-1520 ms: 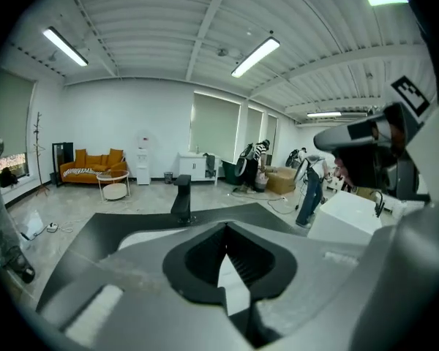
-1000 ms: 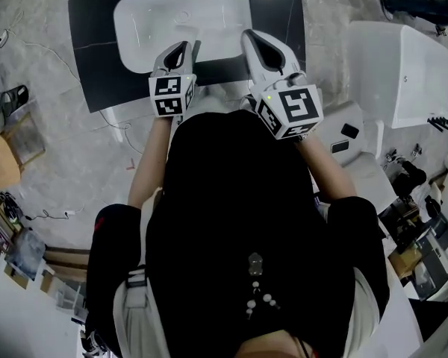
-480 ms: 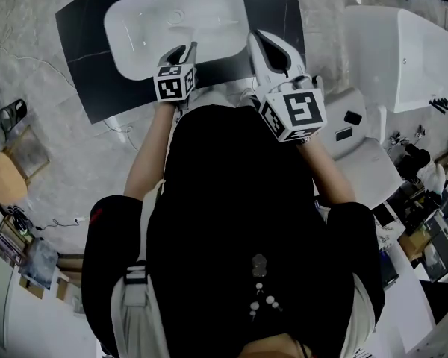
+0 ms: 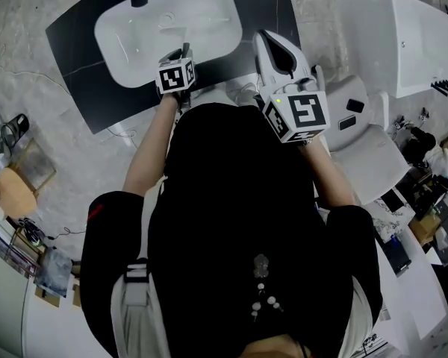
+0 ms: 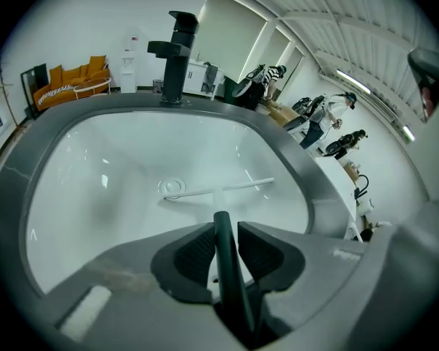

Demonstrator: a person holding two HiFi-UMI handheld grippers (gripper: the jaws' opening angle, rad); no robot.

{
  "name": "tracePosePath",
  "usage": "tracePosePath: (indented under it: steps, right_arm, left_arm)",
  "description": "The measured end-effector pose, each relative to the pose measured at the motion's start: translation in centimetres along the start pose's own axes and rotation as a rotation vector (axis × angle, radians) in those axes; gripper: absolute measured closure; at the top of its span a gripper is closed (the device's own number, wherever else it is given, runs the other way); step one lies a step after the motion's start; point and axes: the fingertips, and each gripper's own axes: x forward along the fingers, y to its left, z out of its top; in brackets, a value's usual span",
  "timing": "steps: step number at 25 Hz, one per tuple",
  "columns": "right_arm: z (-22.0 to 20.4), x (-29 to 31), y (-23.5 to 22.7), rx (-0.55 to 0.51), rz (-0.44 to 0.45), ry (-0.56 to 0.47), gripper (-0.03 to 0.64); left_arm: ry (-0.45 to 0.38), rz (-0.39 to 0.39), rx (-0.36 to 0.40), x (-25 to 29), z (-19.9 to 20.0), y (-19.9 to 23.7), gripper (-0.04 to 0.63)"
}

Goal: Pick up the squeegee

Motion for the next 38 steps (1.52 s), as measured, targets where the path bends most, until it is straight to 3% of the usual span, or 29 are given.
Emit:
tracePosePath:
  steps: [11, 18, 32, 38]
  right_arm:
    - [-0.2, -0.4, 0.0, 0.01, -0.021, -0.008, 0.615]
    - [-0.5, -0.8, 0.6, 0.01, -0.015, -0.01, 0.615]
    - [-0.7, -2.2, 0.8, 0.007, -0.011, -0.027, 0.615]
    - [-0.7, -2.3, 1.1, 0.004, 0.006, -0.034, 0.615]
  left_arm:
    - [0.086, 0.027, -0.048, 0.9, -0.6, 0.5, 0.486]
    - [0.112, 0.032, -0.033, 1.1, -0.8, 0.4, 0.486]
    - [0.079, 0.048, 0.007, 0.3, -1.0, 0.5, 0.489]
    - [0.016, 0.058, 0.007, -1.0, -0.2, 0.3, 0.489]
